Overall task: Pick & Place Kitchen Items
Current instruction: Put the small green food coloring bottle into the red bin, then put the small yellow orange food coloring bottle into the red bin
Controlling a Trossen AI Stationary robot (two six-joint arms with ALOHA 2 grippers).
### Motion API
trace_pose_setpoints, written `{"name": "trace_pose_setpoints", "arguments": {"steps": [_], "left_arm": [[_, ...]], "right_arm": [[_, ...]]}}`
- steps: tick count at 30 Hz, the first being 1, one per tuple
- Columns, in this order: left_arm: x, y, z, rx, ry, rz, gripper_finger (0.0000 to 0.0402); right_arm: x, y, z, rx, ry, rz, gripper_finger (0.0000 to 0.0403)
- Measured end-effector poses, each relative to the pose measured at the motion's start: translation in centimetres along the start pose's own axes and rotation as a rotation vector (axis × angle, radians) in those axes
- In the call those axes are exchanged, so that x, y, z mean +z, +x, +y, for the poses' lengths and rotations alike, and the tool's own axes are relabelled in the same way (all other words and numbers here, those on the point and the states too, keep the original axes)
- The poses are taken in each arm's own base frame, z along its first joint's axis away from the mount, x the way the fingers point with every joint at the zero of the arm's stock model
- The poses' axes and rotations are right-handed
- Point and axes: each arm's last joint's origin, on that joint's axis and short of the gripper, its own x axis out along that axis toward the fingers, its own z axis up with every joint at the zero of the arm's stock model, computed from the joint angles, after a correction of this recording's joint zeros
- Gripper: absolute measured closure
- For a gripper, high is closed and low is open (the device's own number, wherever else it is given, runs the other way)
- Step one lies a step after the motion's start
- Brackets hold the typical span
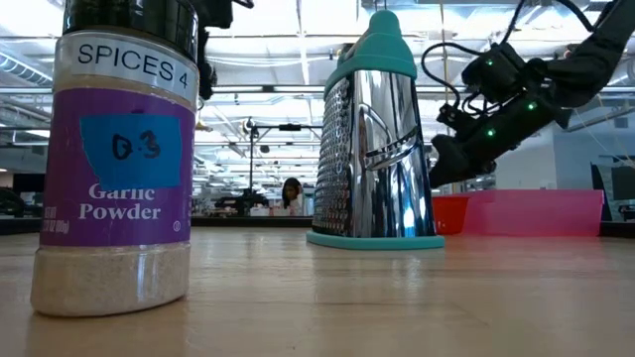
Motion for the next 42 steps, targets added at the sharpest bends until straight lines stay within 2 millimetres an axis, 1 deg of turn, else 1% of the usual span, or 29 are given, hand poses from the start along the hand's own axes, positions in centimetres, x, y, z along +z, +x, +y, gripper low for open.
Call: {"name": "trace_pose_setpoints", "arguments": {"steps": [5, 9, 11, 14, 16, 18, 21, 28, 33, 42], "left_arm": [[-1.5, 0.8, -1.8, -0.039, 0.037, -0.011, 0.0220], [-2.0, 1.1, -3.0, -0.065, 0.068, -0.025, 0.0220], [-2.1, 1.1, -3.4, -0.085, 0.077, -0.026, 0.0220], [-2.2, 0.9, -4.0, -0.119, 0.080, -0.036, 0.0220], [-2.4, 0.7, -4.5, -0.150, 0.093, -0.032, 0.0220], [-2.6, 0.5, -5.0, -0.189, 0.111, -0.025, 0.0220], [-2.9, 0.2, -5.8, -0.249, 0.135, -0.012, 0.0220], [-3.9, -0.7, -7.9, -0.377, 0.172, 0.021, 0.0220], [-4.9, -0.6, -10.4, -0.430, 0.231, 0.067, 0.0220], [-6.3, 1.0, -15.3, -0.480, 0.391, 0.090, 0.0220]], "right_arm": [[0.0, 0.0, -0.2, -0.005, 0.017, -0.026, 0.0356], [0.1, 0.0, -0.2, -0.003, 0.014, -0.040, 0.0355], [0.1, 0.0, -0.2, -0.005, 0.013, -0.040, 0.0334], [0.2, 0.0, -0.2, -0.007, 0.014, -0.040, 0.0287], [0.2, 0.0, -0.2, -0.007, 0.014, -0.040, 0.0263], [0.2, 0.0, -0.2, -0.007, 0.014, -0.041, 0.0246], [0.2, 0.0, -0.2, -0.007, 0.013, -0.041, 0.0233], [0.2, 0.0, -0.2, -0.007, 0.015, -0.047, 0.0230], [0.2, 0.0, -0.2, -0.007, 0.015, -0.047, 0.0236], [0.4, 0.0, -0.2, -0.005, 0.019, -0.062, 0.0236]]}}
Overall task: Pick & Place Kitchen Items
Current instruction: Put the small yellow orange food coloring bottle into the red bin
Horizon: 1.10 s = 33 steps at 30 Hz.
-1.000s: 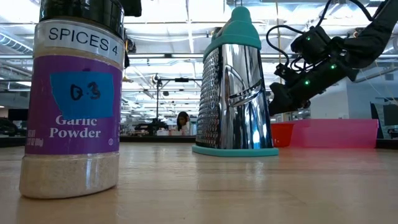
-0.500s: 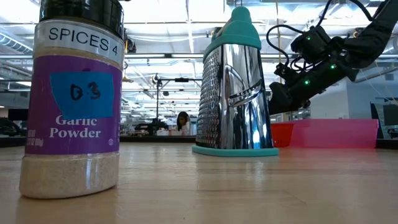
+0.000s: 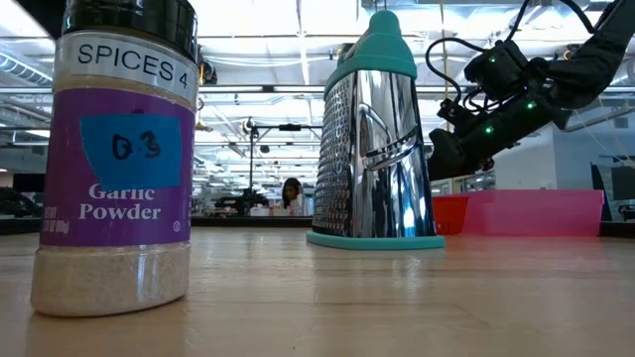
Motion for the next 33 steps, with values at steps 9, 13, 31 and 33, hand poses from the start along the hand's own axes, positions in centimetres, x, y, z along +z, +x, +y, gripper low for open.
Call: {"name": "trace_pose_setpoints", "arguments": {"steps": [9, 13, 31, 33], "left_arm": [[-0.2, 2.9, -1.9, -0.005, 0.105, 0.059, 0.0220], [0.1, 3.5, -2.6, -0.022, 0.119, 0.031, 0.0220], [-0.1, 7.2, -3.2, -0.059, 0.138, 0.122, 0.0220], [-0.2, 7.2, -3.2, -0.070, 0.138, 0.126, 0.0220]], "right_arm": [[0.0, 0.0, 0.0, 0.000, 0.000, 0.000, 0.0234], [0.2, 0.0, 0.0, 0.002, 0.004, -0.016, 0.0234], [0.4, 0.0, 0.0, 0.004, 0.010, -0.037, 0.0234], [0.4, 0.0, 0.0, 0.004, 0.010, -0.037, 0.0234]]}}
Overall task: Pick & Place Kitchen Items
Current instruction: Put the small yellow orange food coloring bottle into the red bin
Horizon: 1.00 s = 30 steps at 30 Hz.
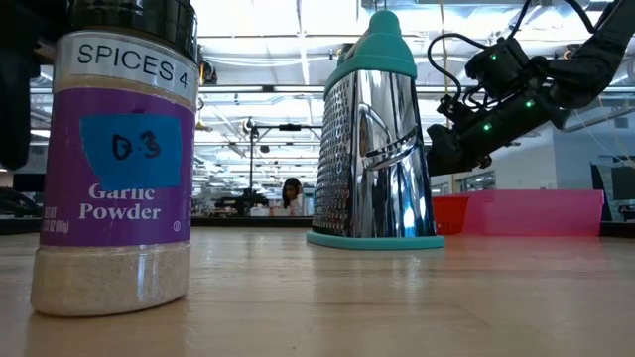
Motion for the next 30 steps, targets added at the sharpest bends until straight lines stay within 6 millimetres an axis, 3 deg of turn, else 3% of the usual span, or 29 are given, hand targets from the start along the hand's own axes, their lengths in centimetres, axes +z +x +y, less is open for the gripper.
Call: {"name": "trace_pose_setpoints", "arguments": {"steps": [6, 15, 24, 30], "left_arm": [[0.3, 0.0, -0.1, -0.005, 0.018, -0.027, 0.0242], [0.4, -0.1, 0.4, -0.035, 0.020, -0.023, 0.0369], [0.6, -0.1, 1.5, -0.028, -0.016, -0.022, 0.0369], [0.0, -2.1, 2.7, 0.050, -0.062, -0.009, 0.0369]], "right_arm": [[0.0, 0.0, 0.0, 0.000, 0.000, 0.000, 0.0234], [0.0, 0.0, 0.0, 0.000, 0.000, 0.000, 0.0234], [0.0, 0.0, 0.0, 0.000, 0.000, 0.000, 0.0234], [0.0, 0.0, 0.0, 0.000, 0.000, 0.000, 0.0234]]}}
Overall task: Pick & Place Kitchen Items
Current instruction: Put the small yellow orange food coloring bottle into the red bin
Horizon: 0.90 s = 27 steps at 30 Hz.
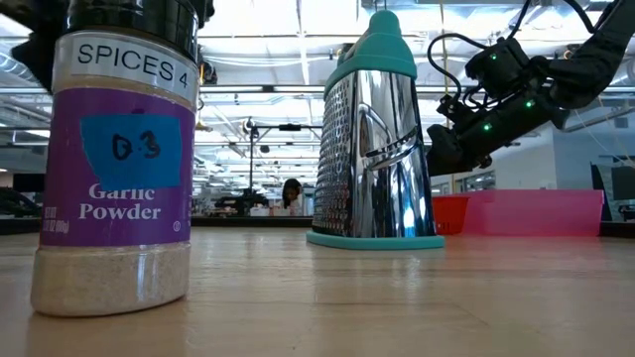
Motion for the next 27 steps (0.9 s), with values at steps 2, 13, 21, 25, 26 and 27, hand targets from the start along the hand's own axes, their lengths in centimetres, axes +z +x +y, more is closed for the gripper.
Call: {"name": "trace_pose_setpoints", "arguments": {"steps": [2, 13, 21, 25, 26, 27], "left_arm": [[-0.3, -1.3, 0.6, 0.035, -0.030, -0.011, 0.0369], [-1.2, -9.7, 5.5, 0.234, -0.328, -0.324, 0.0369], [-0.6, -15.5, 9.8, 0.394, -0.524, -0.537, 0.0368], [0.3, -18.2, 12.2, 0.445, -0.522, -0.607, 0.0368], [0.4, -18.8, 12.8, 0.447, -0.520, -0.622, 0.0368], [0.7, -19.2, 13.4, 0.445, -0.514, -0.635, 0.0368]], "right_arm": [[0.0, 0.0, 0.0, 0.000, 0.000, 0.000, 0.0234], [0.1, 0.0, 0.0, 0.003, 0.003, -0.011, 0.0234], [0.1, 0.0, 0.0, 0.005, 0.010, -0.014, 0.0234], [0.3, 0.0, 0.1, 0.011, 0.014, -0.029, 0.0234], [0.3, 0.0, 0.2, 0.015, 0.015, -0.037, 0.0234], [0.4, -0.1, 0.3, 0.020, 0.017, -0.047, 0.0234]]}}
